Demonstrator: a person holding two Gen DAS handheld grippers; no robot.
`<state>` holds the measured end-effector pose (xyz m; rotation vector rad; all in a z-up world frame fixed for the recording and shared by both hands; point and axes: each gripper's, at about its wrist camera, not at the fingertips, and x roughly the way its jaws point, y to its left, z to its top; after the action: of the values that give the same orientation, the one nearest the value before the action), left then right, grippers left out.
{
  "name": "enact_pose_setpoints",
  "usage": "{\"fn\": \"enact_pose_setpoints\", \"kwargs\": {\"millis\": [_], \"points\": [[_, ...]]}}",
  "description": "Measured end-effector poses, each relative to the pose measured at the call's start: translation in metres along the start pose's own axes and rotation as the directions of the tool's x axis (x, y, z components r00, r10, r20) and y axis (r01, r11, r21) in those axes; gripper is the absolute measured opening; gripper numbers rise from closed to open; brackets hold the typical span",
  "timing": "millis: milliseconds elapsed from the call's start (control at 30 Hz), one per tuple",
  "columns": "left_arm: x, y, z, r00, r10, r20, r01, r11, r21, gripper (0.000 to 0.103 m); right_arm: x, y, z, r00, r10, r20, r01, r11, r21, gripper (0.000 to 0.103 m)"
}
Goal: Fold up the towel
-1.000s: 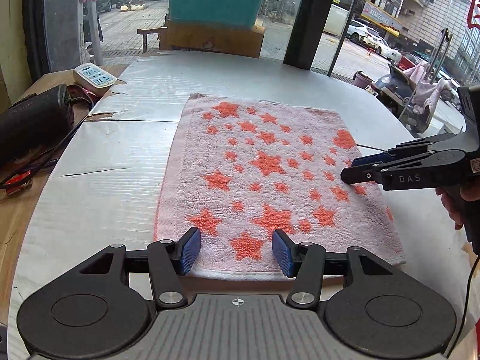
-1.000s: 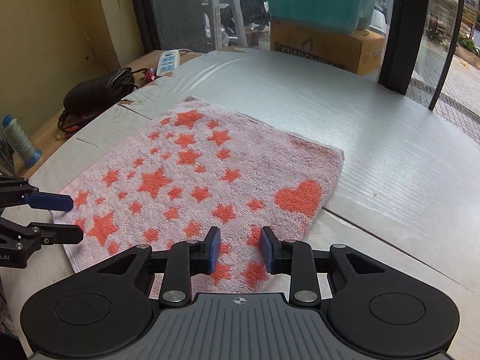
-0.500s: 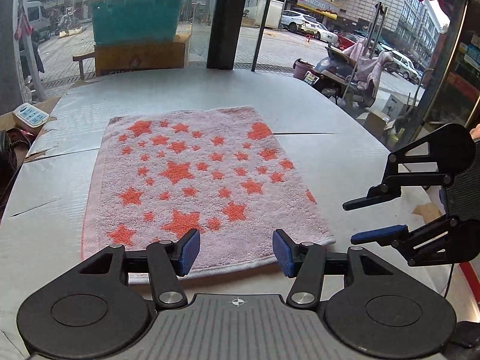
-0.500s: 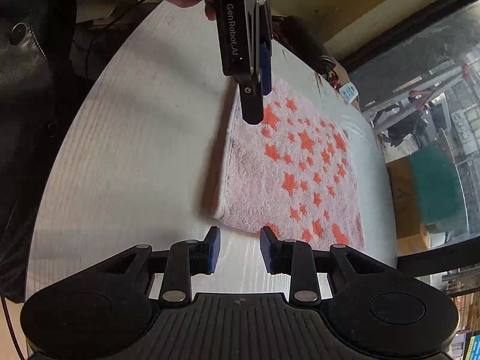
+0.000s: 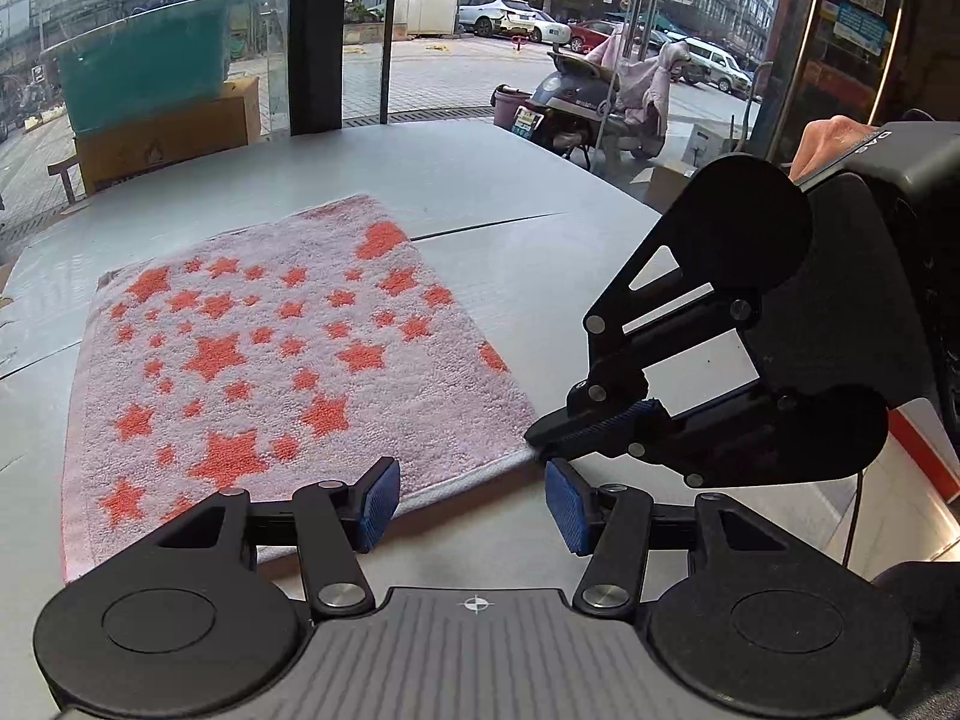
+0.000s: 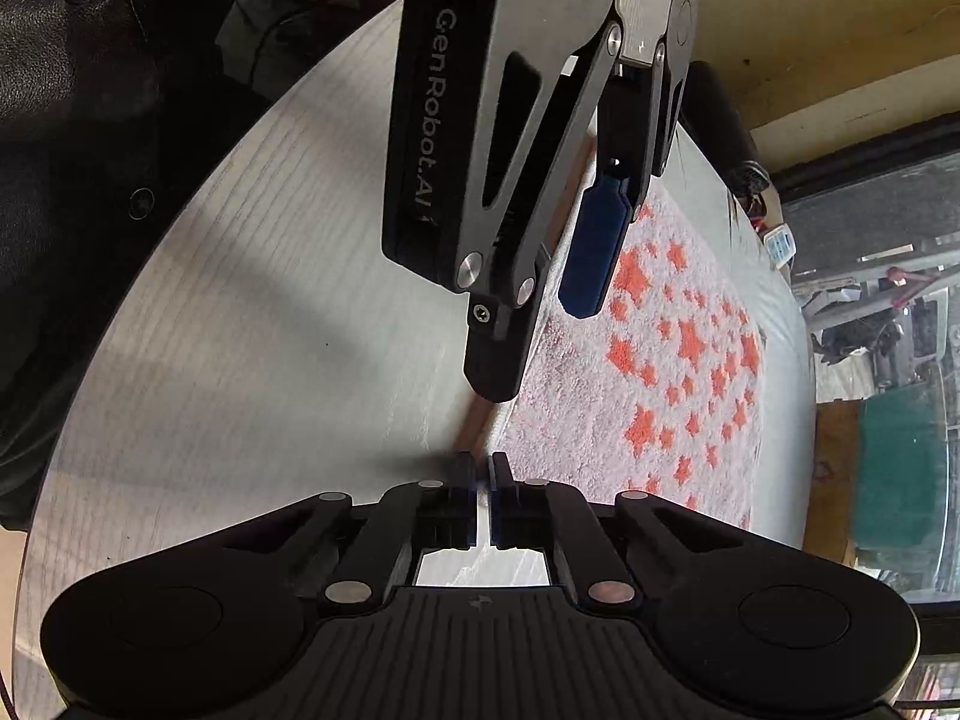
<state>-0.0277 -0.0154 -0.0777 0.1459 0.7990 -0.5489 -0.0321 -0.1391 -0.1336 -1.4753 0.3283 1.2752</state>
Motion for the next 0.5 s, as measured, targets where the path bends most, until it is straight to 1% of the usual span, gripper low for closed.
{"fn": "enact_pose_setpoints", "kwargs": {"millis": [100,167,300,333,367,400,433,500], "points": [[0.005,-0.008,0.001,1.000,0.009,0.010,-0.010,0.998,0.056,0.056,-0.010,-0.013,-0.001,0.999,0.008,0.042,-0.012,0.995,0.098,0.003],[0.011,-0.013,0.003,1.000,0.021,0.012,-0.022,0.996,0.088,0.056,-0.019,-0.021,-0.001,0.998,0.004,0.067,-0.014,0.990,0.140,0.003],[0.022,-0.022,0.006,0.998,0.057,0.021,-0.060,0.989,0.139,0.055,-0.031,-0.032,0.002,0.996,0.009,0.093,-0.027,0.982,0.189,0.003],[0.025,-0.025,0.007,0.997,0.074,0.027,-0.077,0.985,0.151,0.053,-0.033,-0.034,0.002,0.996,0.012,0.094,-0.030,0.980,0.194,0.004],[0.027,-0.024,0.009,0.997,0.079,0.024,-0.081,0.985,0.149,0.041,-0.034,-0.034,0.003,0.996,0.011,0.093,-0.029,0.980,0.198,0.004],[0.028,-0.024,0.010,0.996,0.082,0.020,-0.084,0.986,0.145,0.032,-0.036,-0.034,0.003,0.996,0.010,0.093,-0.028,0.979,0.201,0.004],[0.029,-0.022,0.011,0.997,0.076,0.010,-0.077,0.988,0.135,0.016,-0.039,-0.033,0.002,0.995,0.001,0.098,-0.020,0.979,0.201,0.004],[0.028,-0.019,0.013,0.998,0.067,0.010,-0.067,0.991,0.112,0.011,-0.045,-0.030,-0.001,0.994,-0.021,0.108,0.000,0.981,0.196,0.005]]}}
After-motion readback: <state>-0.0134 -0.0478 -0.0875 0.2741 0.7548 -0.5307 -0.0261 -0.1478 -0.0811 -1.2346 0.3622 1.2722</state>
